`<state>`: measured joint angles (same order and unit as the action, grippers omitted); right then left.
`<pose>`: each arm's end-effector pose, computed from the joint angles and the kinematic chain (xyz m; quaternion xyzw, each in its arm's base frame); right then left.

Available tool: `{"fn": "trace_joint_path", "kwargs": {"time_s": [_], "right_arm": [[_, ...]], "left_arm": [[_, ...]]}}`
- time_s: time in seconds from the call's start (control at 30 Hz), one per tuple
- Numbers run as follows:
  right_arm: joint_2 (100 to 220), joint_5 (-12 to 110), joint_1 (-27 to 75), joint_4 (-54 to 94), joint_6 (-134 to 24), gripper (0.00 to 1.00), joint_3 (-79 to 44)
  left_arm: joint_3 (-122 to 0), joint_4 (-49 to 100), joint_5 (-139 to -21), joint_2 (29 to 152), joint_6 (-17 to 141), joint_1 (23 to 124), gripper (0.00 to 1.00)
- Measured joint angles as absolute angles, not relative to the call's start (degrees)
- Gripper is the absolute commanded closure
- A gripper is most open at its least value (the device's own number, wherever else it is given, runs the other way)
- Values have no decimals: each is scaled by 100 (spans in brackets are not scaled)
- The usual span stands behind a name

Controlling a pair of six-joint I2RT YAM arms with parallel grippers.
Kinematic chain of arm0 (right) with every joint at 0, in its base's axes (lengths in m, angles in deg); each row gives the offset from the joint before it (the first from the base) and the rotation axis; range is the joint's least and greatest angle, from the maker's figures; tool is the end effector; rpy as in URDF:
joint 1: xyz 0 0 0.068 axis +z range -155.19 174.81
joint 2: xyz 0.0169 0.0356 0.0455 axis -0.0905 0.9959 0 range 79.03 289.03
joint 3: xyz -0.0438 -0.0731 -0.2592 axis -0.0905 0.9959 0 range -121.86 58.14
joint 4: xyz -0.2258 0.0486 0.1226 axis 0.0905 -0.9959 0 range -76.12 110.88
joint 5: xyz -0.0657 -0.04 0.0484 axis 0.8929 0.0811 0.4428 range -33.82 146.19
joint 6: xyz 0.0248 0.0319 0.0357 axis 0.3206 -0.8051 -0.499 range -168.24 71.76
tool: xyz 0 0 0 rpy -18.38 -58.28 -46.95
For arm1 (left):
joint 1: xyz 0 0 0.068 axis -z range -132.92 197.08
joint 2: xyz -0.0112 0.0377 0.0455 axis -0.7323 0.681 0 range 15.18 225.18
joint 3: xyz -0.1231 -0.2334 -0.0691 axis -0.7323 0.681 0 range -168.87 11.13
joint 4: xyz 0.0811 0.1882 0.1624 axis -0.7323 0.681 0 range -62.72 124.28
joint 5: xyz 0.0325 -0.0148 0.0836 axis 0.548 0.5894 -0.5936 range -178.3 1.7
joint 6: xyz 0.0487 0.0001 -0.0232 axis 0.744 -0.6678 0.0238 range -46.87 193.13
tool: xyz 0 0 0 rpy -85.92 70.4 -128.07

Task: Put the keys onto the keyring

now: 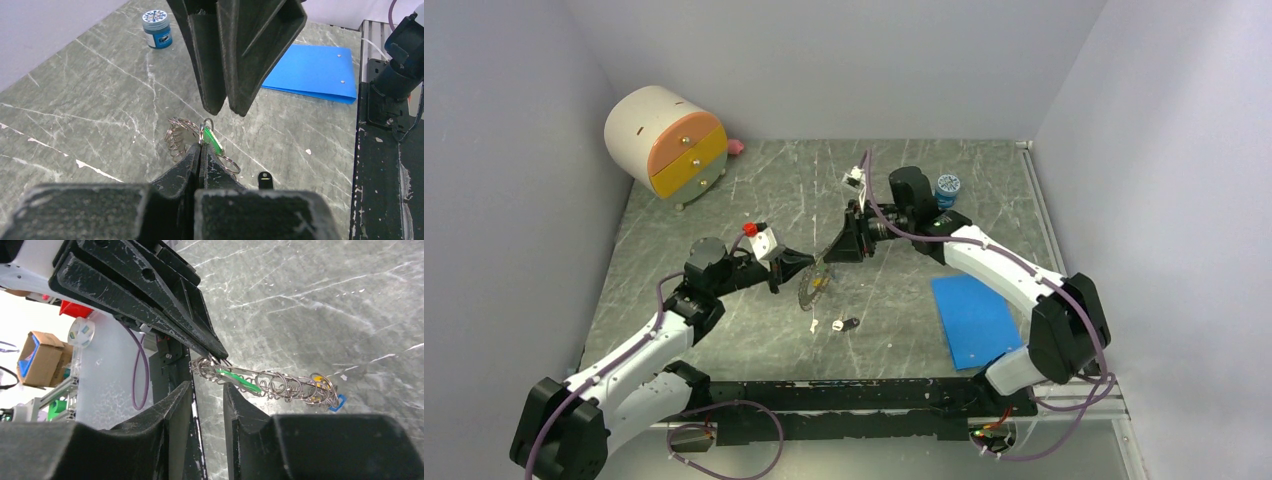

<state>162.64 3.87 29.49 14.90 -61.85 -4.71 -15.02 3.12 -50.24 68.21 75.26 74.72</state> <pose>0.2525 0.2089 0.3020 -0.3670 0.7091 0.5351 0.2760 0.1748 -0.1164 0.2623 0.3933 0.6033 -0.3742 0.5842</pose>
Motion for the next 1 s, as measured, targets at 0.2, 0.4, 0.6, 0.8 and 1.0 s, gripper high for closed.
{"fn": "trace_joint_path", "kwargs": {"time_s": [0.2,0.4,0.6,0.8,1.0], "right_arm": [[16563,337,3093,1488,-6287,82,-672],[16572,391,3130,1429,-6320,97,-727],[16625,376,3259,1374,-6327,100,-893],[16789,396,3344,1177,-6298,100,-1129],[16904,470,3421,992,-6279,100,-1289]], "left_arm": [[-1489,314,-5024,6802,7528,7472,98],[-1480,318,-5030,6738,7531,7468,97],[-1480,316,-5063,6738,7537,7468,97],[-1480,358,-5107,6738,7552,7465,98],[-1480,447,-5133,6738,7568,7465,98]]}}
